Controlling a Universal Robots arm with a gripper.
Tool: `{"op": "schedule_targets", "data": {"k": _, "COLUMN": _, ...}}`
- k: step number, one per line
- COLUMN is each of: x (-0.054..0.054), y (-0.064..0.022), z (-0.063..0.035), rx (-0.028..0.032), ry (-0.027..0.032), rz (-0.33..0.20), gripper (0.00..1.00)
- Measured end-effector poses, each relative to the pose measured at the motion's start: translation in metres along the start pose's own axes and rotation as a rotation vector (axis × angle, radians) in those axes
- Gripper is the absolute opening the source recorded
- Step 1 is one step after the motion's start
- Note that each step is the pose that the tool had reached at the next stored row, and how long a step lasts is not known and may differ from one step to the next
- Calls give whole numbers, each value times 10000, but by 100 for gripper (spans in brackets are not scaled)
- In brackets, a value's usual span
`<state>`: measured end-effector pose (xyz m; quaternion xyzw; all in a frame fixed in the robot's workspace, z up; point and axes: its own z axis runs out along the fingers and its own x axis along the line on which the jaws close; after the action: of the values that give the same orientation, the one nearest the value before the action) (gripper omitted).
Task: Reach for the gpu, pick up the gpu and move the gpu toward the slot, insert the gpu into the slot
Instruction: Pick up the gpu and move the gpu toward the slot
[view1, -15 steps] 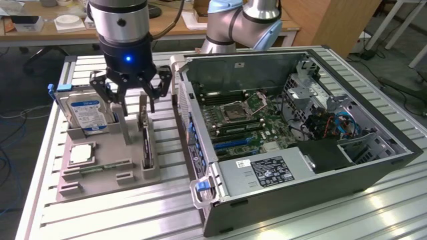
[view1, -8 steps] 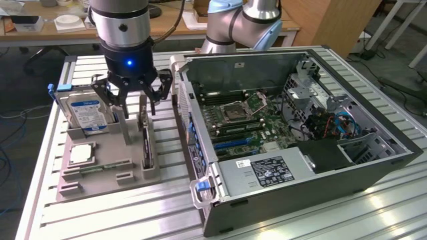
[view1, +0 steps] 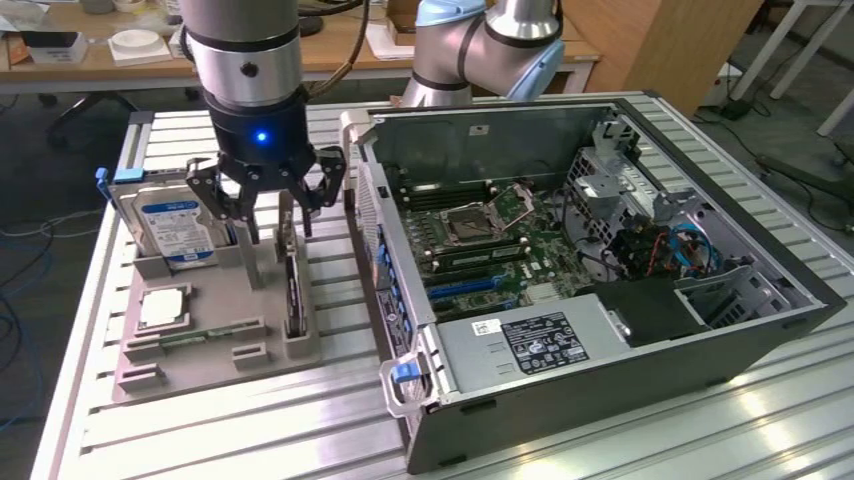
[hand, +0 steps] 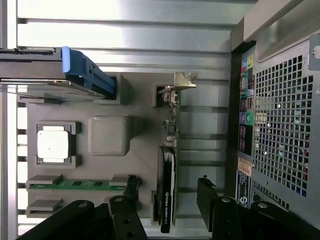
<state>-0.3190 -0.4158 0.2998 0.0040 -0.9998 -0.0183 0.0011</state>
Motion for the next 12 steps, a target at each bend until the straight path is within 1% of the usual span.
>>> {"op": "schedule_targets", "data": {"k": 10, "x": 0, "y": -12, "z": 122, "rx": 1, "ry": 1, "rz": -4, "gripper": 59}}
{"op": "schedule_targets", "data": {"k": 12, "x": -1, "y": -29, "z": 136, "rx": 2, "ry": 1, "rz": -6, "gripper": 59}}
